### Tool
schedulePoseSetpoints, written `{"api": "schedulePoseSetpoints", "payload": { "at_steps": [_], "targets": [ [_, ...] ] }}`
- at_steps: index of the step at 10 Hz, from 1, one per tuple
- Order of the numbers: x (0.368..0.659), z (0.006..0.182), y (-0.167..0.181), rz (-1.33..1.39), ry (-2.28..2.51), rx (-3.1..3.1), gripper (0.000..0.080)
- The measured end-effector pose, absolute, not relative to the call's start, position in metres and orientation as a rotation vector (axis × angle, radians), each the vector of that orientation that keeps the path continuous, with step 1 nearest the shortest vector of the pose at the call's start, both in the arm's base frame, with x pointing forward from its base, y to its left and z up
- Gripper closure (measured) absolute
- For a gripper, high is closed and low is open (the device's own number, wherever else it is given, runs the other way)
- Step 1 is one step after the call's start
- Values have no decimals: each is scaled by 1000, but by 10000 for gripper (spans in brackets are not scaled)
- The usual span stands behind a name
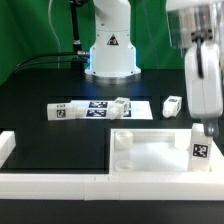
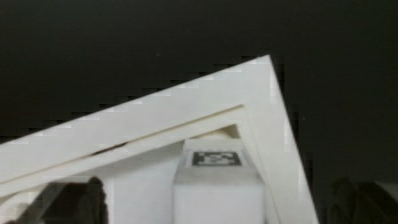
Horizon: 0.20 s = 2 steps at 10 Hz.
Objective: Assemble one leg
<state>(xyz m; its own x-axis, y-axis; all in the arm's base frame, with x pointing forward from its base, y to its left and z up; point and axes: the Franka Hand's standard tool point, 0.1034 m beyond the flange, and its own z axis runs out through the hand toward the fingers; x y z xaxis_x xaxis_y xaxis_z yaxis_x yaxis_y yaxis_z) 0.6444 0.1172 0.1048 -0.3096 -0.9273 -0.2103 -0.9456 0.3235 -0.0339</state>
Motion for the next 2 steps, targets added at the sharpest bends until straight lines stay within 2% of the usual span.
{"api": "schedulePoseSetpoints", "payload": {
  "at_steps": [2],
  "targets": [
    [644, 102, 117, 141, 2396, -1719, 153]
  ]
}}
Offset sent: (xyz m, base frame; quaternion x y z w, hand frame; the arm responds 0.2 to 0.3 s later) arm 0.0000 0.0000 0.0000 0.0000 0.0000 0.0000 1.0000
